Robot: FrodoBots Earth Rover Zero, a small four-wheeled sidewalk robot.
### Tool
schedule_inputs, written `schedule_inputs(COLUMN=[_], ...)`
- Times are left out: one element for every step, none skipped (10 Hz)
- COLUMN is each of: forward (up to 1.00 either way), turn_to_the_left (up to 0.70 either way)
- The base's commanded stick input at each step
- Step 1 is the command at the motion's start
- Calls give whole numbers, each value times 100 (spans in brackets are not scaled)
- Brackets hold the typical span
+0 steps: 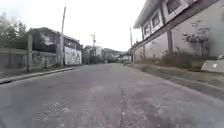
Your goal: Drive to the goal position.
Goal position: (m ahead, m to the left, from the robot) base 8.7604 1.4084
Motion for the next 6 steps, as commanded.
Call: schedule_inputs(forward=[100, 100, 100, 100, 98, 93], turn_to_the_left=[1, 1, 1, 1, 1, 1])
